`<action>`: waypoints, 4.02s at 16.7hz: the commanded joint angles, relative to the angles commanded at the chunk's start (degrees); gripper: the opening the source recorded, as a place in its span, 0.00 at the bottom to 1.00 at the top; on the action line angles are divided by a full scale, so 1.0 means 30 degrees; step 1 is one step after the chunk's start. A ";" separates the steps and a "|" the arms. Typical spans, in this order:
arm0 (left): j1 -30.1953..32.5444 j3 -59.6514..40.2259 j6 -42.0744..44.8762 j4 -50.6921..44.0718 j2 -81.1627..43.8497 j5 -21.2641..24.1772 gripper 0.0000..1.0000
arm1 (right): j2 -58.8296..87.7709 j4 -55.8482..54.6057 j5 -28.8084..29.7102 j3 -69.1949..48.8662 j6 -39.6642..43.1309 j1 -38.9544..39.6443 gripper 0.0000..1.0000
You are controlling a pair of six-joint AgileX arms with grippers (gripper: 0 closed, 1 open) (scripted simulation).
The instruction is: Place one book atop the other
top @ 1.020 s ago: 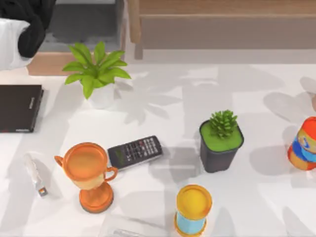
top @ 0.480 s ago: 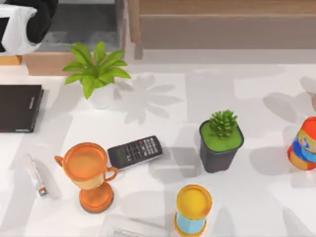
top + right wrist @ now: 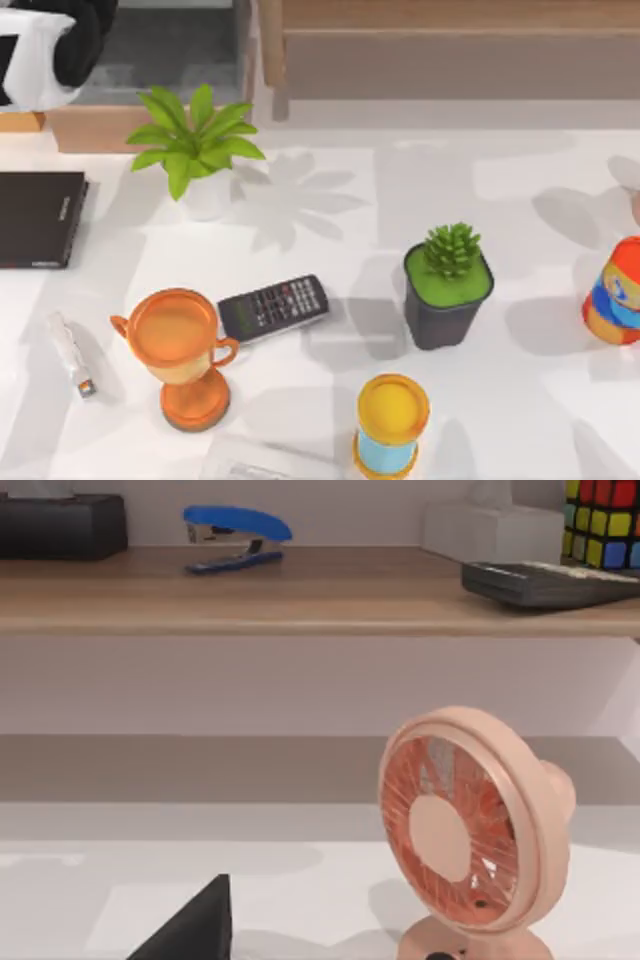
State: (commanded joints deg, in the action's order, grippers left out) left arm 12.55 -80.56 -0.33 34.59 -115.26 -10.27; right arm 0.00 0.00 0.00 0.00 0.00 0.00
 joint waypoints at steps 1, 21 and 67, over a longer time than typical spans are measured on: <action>0.0000 0.0000 0.0000 0.0000 0.0000 0.0000 0.47 | 0.0000 0.0000 0.0000 0.0000 0.0000 0.0000 1.00; 0.0097 0.0349 0.0031 -0.0255 0.0637 -0.0065 0.00 | 0.0000 0.0000 0.0000 0.0000 0.0000 0.0000 1.00; -0.9969 1.6139 3.3626 -0.0618 0.6218 0.9221 0.00 | 0.0000 0.0000 0.0000 0.0000 0.0000 0.0000 1.00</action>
State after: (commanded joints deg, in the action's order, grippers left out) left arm -17.36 -32.15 100.55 32.74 -96.61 17.40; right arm 0.00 0.00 0.00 0.00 0.00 0.00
